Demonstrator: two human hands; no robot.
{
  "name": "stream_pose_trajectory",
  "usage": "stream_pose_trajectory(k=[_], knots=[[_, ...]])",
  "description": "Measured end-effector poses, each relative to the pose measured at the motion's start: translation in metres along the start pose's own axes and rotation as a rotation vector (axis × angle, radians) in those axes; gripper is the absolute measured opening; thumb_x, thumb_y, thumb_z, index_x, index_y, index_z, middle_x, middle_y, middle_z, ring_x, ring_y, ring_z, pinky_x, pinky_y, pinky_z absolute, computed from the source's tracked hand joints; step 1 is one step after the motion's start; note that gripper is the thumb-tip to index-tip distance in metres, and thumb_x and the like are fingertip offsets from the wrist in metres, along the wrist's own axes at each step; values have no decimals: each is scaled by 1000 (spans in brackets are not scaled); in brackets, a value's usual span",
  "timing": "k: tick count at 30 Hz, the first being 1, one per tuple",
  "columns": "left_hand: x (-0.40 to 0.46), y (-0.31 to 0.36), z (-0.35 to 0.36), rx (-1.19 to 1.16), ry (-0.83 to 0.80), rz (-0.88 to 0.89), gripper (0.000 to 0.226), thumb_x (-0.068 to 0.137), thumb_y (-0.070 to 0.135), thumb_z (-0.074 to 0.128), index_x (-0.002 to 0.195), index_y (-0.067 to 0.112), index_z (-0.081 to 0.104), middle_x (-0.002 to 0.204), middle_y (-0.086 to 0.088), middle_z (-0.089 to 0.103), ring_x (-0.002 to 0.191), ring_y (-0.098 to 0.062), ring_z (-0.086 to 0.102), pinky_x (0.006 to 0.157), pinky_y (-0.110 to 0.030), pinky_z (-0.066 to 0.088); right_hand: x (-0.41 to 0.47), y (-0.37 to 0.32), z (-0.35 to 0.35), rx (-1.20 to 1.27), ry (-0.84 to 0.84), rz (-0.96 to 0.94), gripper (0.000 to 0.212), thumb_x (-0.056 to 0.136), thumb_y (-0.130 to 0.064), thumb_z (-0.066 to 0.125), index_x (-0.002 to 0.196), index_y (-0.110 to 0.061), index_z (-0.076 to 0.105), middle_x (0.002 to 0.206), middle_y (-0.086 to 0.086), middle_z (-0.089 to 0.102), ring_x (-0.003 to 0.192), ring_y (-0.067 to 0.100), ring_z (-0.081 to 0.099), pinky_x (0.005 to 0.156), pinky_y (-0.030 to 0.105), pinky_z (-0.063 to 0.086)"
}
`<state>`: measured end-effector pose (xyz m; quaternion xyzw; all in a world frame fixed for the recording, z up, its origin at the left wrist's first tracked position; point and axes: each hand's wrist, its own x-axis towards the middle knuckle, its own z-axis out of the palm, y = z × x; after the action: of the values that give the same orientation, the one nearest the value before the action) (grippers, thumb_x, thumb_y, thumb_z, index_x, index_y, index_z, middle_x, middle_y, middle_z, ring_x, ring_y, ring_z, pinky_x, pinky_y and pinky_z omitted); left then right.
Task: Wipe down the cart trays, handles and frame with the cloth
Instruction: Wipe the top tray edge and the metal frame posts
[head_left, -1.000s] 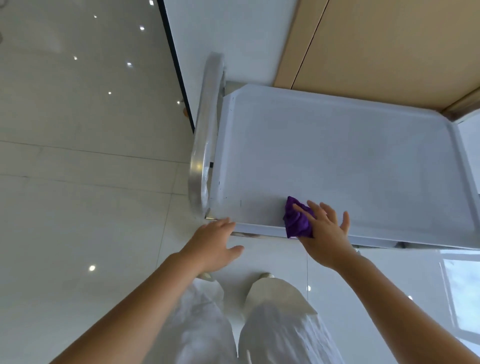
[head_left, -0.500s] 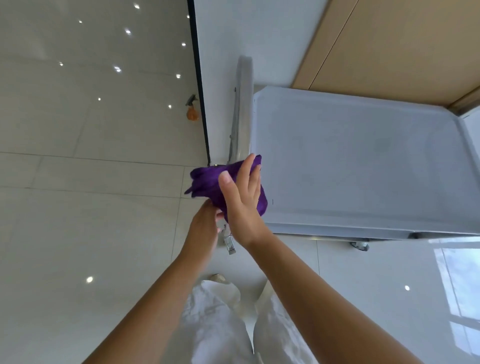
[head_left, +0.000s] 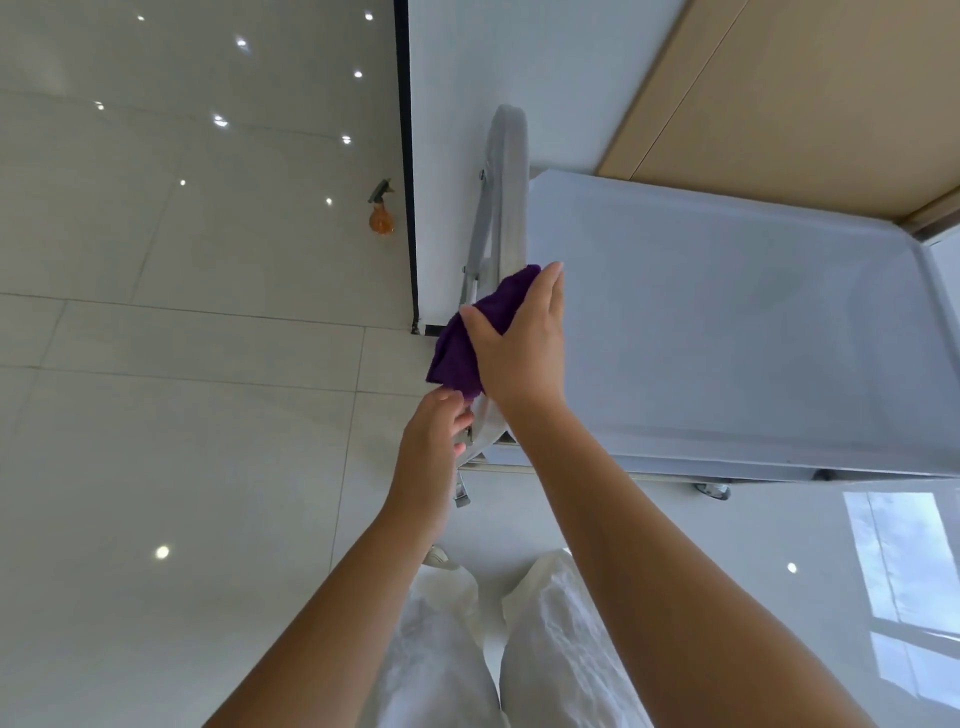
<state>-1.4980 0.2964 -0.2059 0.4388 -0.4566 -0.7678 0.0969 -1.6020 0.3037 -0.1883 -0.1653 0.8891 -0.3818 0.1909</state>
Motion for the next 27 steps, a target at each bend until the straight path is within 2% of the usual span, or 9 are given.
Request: stream_pose_trajectory(k=[3,6,10,14,16,19,22,24,27], knots=[[1,-11,3,98,-39,27,15,91,37,39,99,37,51,104,15,57,108,-7,51,87,-24,37,20,-6,0,-5,51,6,69,90,-34,59,142,-7,23,139,8,41,122,25,46,88,34,48],[-3,-20,7,-27,-30,-48,27,100,36,27,113,37,50,125,16,52,124,-2,41,105,-26,24,23,-3,6,-45,139,-11,55,89,-37,56,131,-10,35,120,3,55,99,21,56,72,32,49],[-3,-25,9,-314,-21,-99,46,100,39,20,140,23,35,137,6,47,133,-9,36,112,-31,21,11,11,11,-45,172,-60,70,87,-42,58,144,-16,28,135,0,49,115,21,52,89,36,49],[9,-33,-3,-511,45,-125,50,97,42,27,129,9,49,131,-7,55,126,-19,48,113,-37,26,-6,35,19,-35,225,-277,79,84,-38,62,147,-8,24,146,8,39,127,26,46,88,36,48],[14,-40,-10,-475,72,-148,61,89,47,36,128,3,49,131,-10,56,124,-21,50,113,-41,26,-17,53,29,-61,259,-383,79,83,-37,59,144,-5,21,145,18,39,128,29,44,82,35,52],[16,-54,-14,-321,60,-194,67,78,55,37,126,11,53,131,-3,56,125,-19,48,109,-41,30,-21,72,38,-92,297,-484,76,84,-37,58,139,-3,17,142,27,37,126,30,39,81,32,52],[14,-68,-14,-258,51,-252,49,93,51,28,120,20,55,131,-1,56,124,-19,49,109,-44,31,-27,93,46,-115,256,-575,77,90,-42,51,143,-3,10,142,23,21,130,33,29,91,35,47],[13,-75,-14,-273,31,-296,47,96,48,30,120,17,57,125,-3,61,120,-20,53,105,-43,36,-36,115,52,-157,218,-636,80,95,-44,43,149,-10,-6,139,25,19,129,36,29,102,30,35],[15,-79,-13,-179,17,-399,38,95,42,40,120,19,57,115,-2,64,113,-19,58,94,-37,43,-41,143,51,-269,156,-704,88,94,-28,52,147,-8,-15,137,28,23,126,37,35,110,30,24]])
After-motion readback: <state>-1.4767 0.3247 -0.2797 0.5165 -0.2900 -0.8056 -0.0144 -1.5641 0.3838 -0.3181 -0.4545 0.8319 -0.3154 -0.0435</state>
